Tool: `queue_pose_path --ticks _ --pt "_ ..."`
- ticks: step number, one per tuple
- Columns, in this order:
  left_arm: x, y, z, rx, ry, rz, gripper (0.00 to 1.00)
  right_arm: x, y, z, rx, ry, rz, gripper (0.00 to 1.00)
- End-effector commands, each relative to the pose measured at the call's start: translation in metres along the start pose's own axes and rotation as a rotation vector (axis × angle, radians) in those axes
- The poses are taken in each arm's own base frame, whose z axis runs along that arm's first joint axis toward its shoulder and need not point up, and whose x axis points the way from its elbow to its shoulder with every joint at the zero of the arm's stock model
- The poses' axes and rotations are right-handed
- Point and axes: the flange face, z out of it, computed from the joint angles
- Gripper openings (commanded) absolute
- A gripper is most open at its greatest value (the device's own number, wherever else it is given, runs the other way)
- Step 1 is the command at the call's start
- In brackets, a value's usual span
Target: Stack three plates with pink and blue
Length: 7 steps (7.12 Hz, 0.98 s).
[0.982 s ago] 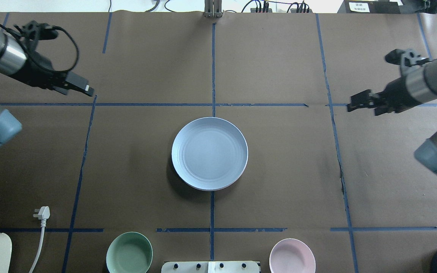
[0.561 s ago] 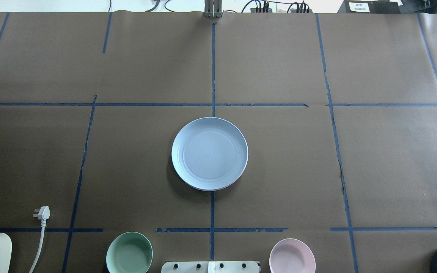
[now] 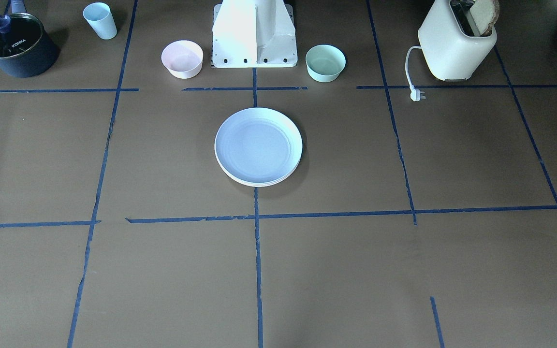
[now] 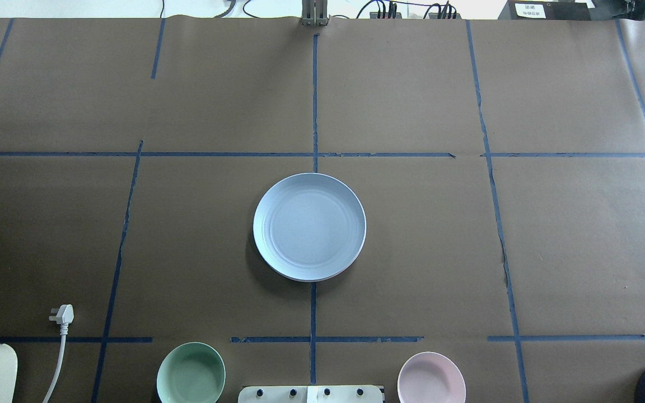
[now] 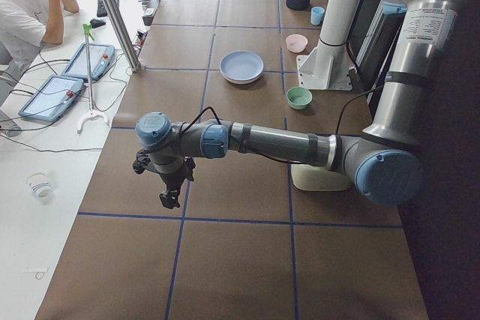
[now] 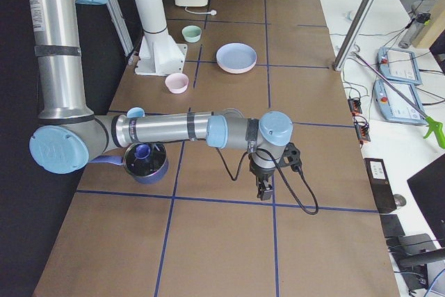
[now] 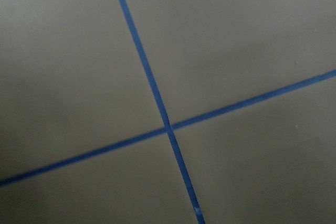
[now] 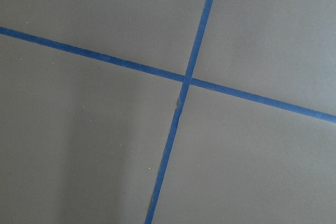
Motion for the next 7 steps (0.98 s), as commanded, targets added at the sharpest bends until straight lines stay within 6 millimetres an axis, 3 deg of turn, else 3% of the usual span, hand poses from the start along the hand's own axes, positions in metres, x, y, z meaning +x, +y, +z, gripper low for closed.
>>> queue_pose_path --ticks 1,2,3,4,6,7 --pt "-0.005 0.019 0.011 -0.06 0.032 -0.069 1.0 -0.001 0.005 0.004 0.005 -0.05 0.021 1.0" --pt "-0.002 0.024 0.009 -0.093 0.041 -0.097 1.0 -0.001 0.008 0.006 0.008 -0.067 0.023 1.0" --pt "-0.006 0.044 0.019 -0.106 0.044 -0.11 1.0 -0.004 0.008 0.005 0.013 -0.089 0.028 1.0" --pt "0.003 0.061 0.015 -0.094 0.043 -0.101 1.0 -0.004 0.007 0.005 0.01 -0.087 0.037 1.0" --pt "0.002 0.074 0.023 -0.095 0.081 -0.194 1.0 0.007 0.015 0.008 -0.027 0.022 0.039 1.0" --pt "0.01 0.079 0.017 -0.082 0.078 -0.178 1.0 0.007 0.023 0.012 -0.028 0.008 0.045 1.0"
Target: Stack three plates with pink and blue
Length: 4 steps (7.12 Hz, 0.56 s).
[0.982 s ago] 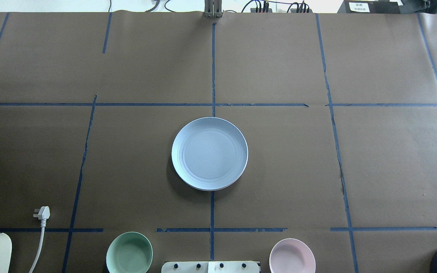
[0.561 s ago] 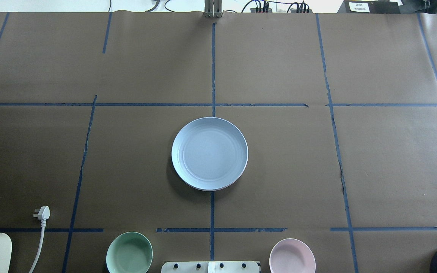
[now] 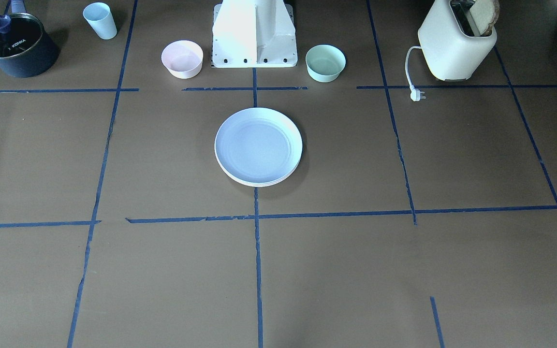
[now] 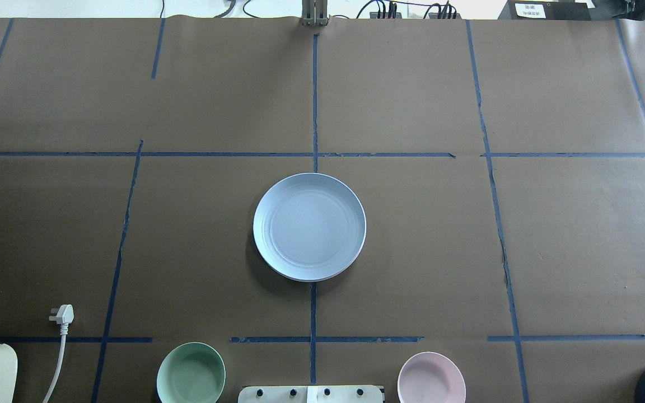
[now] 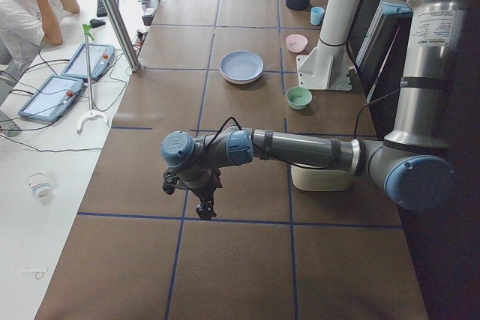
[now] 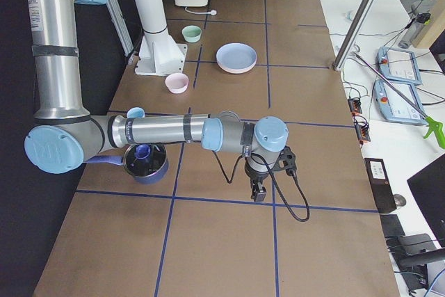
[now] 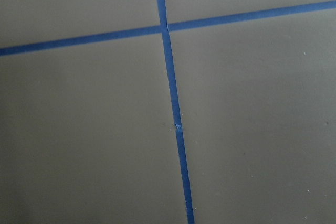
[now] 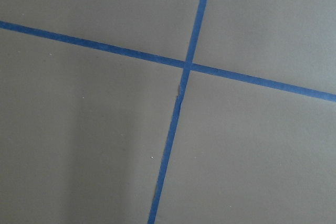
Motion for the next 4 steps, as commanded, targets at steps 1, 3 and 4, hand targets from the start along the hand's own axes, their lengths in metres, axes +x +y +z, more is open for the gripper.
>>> queue_pose_path --ticks 1,3,4 --pt "0.006 0.01 -0.002 0.012 0.005 -0.006 1.0 0.004 0.011 0.006 -0.016 0.015 0.014 1.0" --pt "0.016 0.027 -0.01 0.061 -0.004 0.012 1.0 0.004 0.014 0.007 -0.014 0.014 0.013 1.0" --pt "0.013 0.027 -0.007 0.058 -0.007 -0.019 1.0 0.004 0.014 0.007 -0.012 0.014 0.012 1.0"
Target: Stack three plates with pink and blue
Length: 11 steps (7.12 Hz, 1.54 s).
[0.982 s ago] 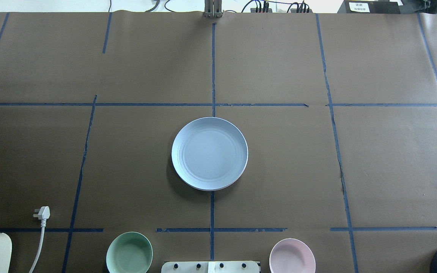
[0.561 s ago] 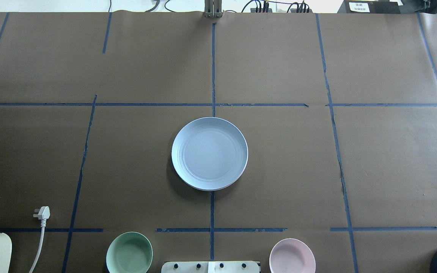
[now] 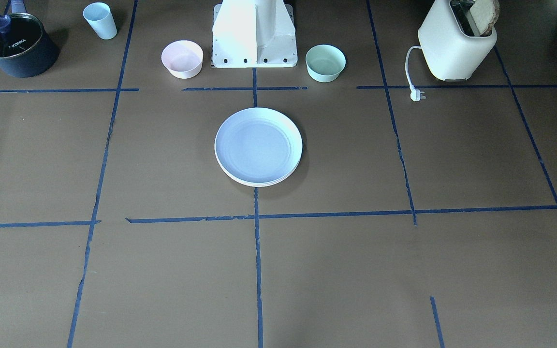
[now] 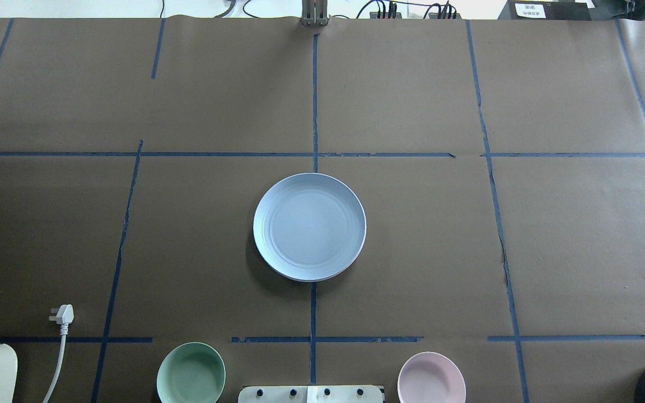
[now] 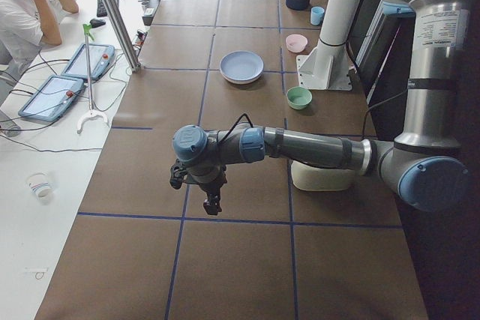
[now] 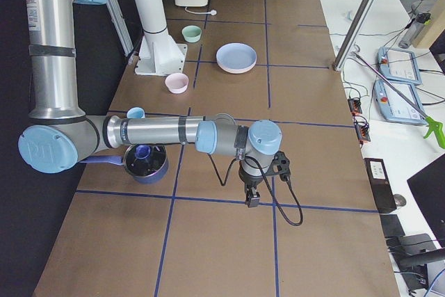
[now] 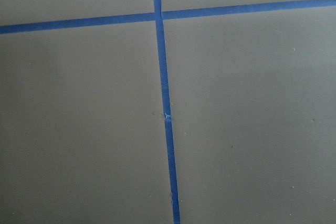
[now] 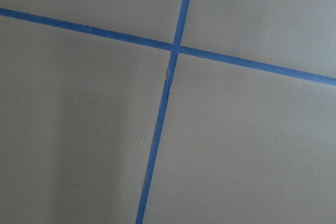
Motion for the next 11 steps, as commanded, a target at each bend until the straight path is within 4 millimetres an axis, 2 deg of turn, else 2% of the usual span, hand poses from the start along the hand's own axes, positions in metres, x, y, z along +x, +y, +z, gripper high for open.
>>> queue_pose_path --ticks 1,2,3,5,7,9,10,11 --pt "-0.006 0.002 0.007 0.03 -0.01 0.006 1.0 0.001 0.001 0.002 -0.001 0.0 0.001 1.0" --pt "-0.02 0.0 0.019 0.035 -0.011 0.015 1.0 -0.002 0.007 0.002 0.004 -0.018 0.003 1.0" --pt "-0.028 -0.011 0.025 0.044 -0.01 0.024 1.0 -0.005 0.006 0.001 0.014 -0.042 0.0 1.0" --pt "-0.03 -0.011 0.025 0.045 -0.009 0.023 1.0 -0.009 0.005 -0.001 0.022 -0.056 -0.003 1.0" --pt "-0.022 -0.012 0.018 0.059 -0.017 0.036 1.0 -0.01 0.005 -0.004 0.025 -0.043 0.008 1.0" --pt "-0.026 -0.007 0.023 0.05 -0.008 0.024 1.0 -0.012 0.005 -0.004 0.026 -0.049 0.039 1.0" --pt "-0.016 -0.01 0.013 0.073 -0.016 0.046 1.0 -0.013 0.005 -0.004 0.026 -0.049 0.04 1.0" --pt "-0.022 -0.007 0.018 0.064 -0.016 0.038 1.0 -0.013 0.004 -0.005 0.028 -0.048 0.036 1.0"
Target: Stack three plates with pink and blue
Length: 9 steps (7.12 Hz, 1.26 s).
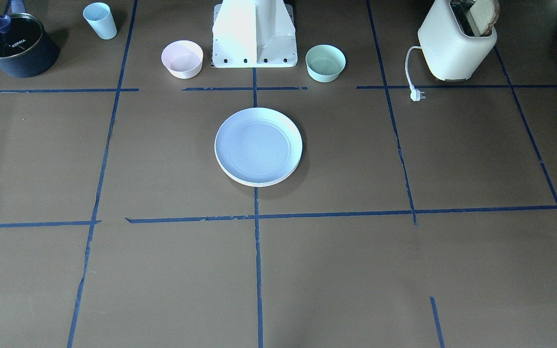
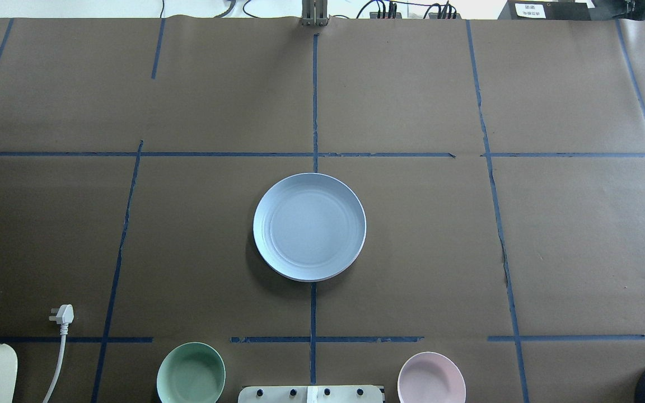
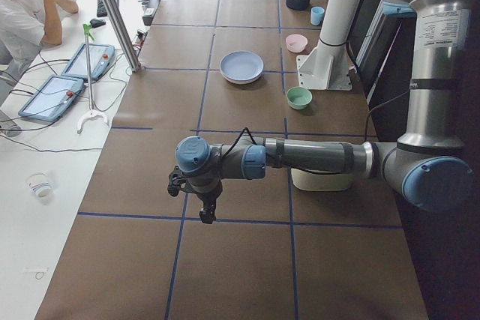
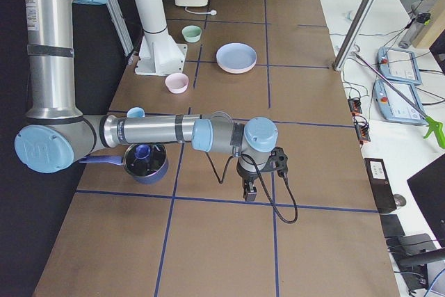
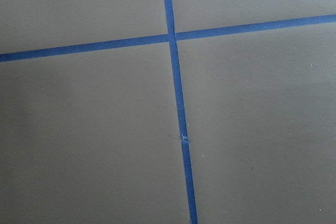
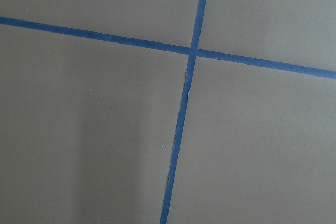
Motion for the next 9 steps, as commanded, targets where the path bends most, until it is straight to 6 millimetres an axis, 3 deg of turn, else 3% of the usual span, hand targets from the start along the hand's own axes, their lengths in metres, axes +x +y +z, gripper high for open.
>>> queue_pose_path --ticks 1,4,9 --pt "-0.0011 0.0009 0.0009 0.001 -0.002 -0.001 1.0 -0.0018 -0.002 0.0001 0.0 0.002 -0.004 1.0" --pt "-0.0063 -0.0042 -0.0037 -0.001 -0.093 0.003 1.0 -0.0016 -0.0027 0.0006 -0.002 0.008 0.007 1.0" --pt "-0.0053 -0.0053 -0.0045 0.002 -0.091 0.009 1.0 -0.0059 -0.0056 -0.0029 0.053 0.015 -0.005 1.0"
